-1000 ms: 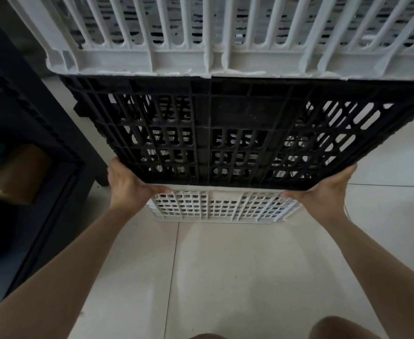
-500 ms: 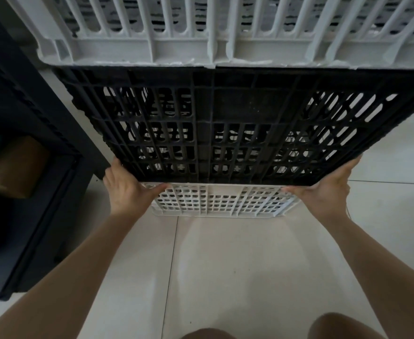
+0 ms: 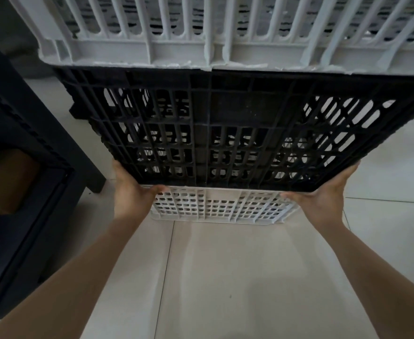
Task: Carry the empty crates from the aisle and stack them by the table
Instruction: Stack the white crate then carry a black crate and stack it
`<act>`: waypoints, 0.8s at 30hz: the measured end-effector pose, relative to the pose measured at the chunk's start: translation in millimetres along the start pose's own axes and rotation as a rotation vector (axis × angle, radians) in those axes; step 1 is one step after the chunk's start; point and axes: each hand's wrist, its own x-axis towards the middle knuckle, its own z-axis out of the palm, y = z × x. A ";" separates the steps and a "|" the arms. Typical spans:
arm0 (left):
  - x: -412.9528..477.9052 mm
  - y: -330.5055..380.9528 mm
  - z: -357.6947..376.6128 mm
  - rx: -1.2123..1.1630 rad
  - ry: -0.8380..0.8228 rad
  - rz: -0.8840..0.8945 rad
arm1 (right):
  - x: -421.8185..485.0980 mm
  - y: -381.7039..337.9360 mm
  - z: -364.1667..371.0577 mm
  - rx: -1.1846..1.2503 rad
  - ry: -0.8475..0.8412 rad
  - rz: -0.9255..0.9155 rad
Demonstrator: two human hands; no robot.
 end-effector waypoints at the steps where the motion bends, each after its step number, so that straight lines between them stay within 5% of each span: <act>1: 7.3 4.9 4.0 0.001 -0.005 -0.005 | 6.9 -2.3 1.9 -0.009 0.007 0.011; 24: 98.4 32.3 41.6 0.303 -0.030 -0.103 | 94.9 -25.6 26.5 -0.177 -0.106 0.210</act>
